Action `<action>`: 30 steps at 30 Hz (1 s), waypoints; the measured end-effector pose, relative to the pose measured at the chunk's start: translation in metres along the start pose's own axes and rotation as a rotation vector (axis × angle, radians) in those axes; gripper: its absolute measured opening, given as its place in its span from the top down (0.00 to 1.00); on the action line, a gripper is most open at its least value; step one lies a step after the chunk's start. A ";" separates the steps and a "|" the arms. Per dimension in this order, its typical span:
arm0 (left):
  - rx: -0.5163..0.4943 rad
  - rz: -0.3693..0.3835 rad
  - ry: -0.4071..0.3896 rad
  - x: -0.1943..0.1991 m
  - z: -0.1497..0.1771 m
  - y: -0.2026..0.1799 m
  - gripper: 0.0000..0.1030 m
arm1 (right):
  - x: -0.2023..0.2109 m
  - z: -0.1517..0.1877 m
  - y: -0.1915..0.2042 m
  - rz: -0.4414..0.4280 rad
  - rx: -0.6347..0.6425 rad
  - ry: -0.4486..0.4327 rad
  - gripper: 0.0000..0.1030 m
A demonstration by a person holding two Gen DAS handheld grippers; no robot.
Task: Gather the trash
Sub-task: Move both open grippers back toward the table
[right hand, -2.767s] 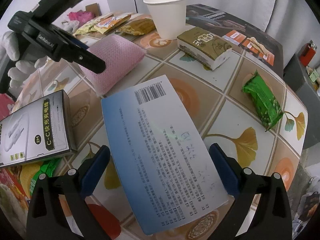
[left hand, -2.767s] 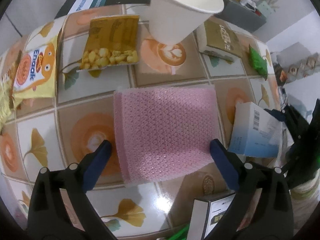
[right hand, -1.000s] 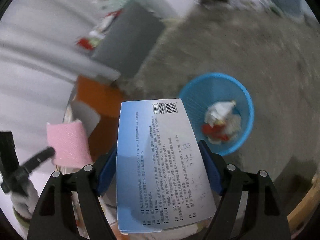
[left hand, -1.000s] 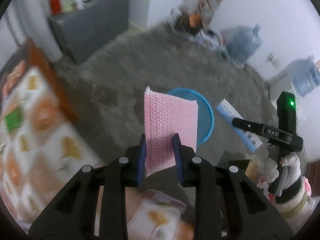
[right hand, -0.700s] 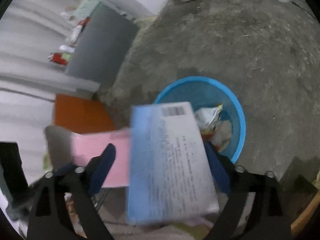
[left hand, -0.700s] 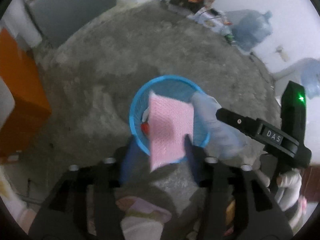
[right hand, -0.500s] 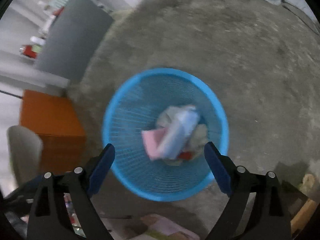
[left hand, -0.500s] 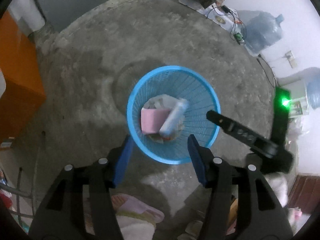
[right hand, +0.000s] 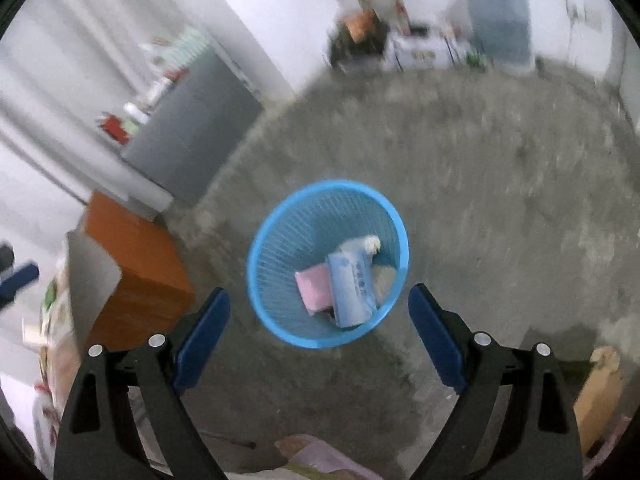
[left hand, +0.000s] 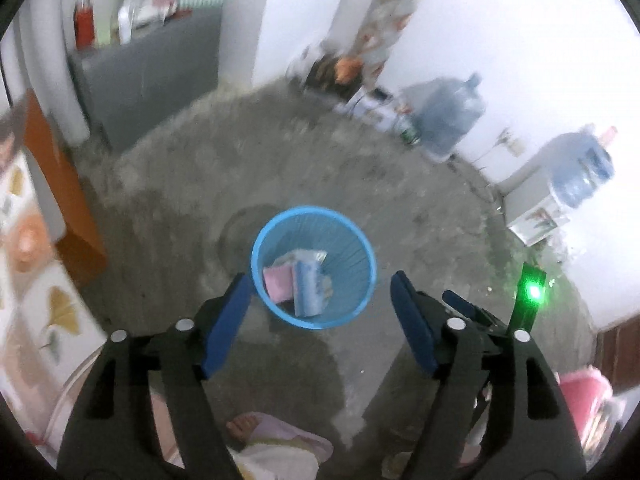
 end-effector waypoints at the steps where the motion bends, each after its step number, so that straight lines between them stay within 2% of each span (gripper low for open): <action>1: -0.010 -0.002 -0.031 0.016 0.005 -0.006 0.28 | 0.014 0.005 0.009 0.000 0.027 -0.021 0.13; 6: -0.054 -0.038 -0.201 0.096 0.035 -0.030 0.19 | 0.072 0.019 0.060 -0.006 0.201 -0.133 0.08; 11: -0.012 -0.083 -0.313 0.158 0.067 -0.041 0.16 | 0.118 0.030 0.106 -0.058 0.309 -0.210 0.06; 17: 0.090 -0.145 -0.430 0.218 0.114 -0.024 0.14 | 0.144 0.053 0.142 -0.062 0.414 -0.234 0.06; 19: 0.129 -0.174 -0.454 0.233 0.133 -0.016 0.14 | 0.152 0.063 0.155 -0.035 0.463 -0.241 0.06; 22: 0.187 -0.228 -0.481 0.254 0.164 0.000 0.14 | 0.161 0.070 0.168 -0.044 0.502 -0.235 0.06; 26: 0.284 -0.285 -0.526 0.294 0.205 0.028 0.14 | 0.175 0.071 0.180 -0.113 0.529 -0.215 0.06; 30: 0.383 -0.427 -0.609 0.343 0.256 0.053 0.14 | 0.180 0.075 0.197 -0.199 0.567 -0.173 0.06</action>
Point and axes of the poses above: each gripper's, at about its wrist camera, not at the fingertips, and x roughly against the way its jaws point, y to its left, z to its underside, the point moved 3 cm from there along -x, roughly the way its jaws point, and after that the axes turned 9 degrees about y, right-handed, at the moved point
